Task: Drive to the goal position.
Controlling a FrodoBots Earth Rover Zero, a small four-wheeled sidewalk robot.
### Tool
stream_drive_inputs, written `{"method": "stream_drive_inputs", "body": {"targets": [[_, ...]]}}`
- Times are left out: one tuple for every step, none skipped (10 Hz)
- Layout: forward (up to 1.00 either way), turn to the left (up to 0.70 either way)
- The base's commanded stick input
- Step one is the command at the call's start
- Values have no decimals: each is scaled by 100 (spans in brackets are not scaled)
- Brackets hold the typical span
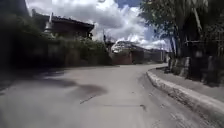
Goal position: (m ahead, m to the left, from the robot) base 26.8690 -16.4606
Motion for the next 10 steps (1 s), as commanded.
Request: {"method": "stream_drive_inputs", "body": {"targets": [[100, -9], [100, -33], [100, -40], [100, -40], [100, -21], [100, -4], [100, 0], [100, 0], [100, -1], [100, -16]]}}
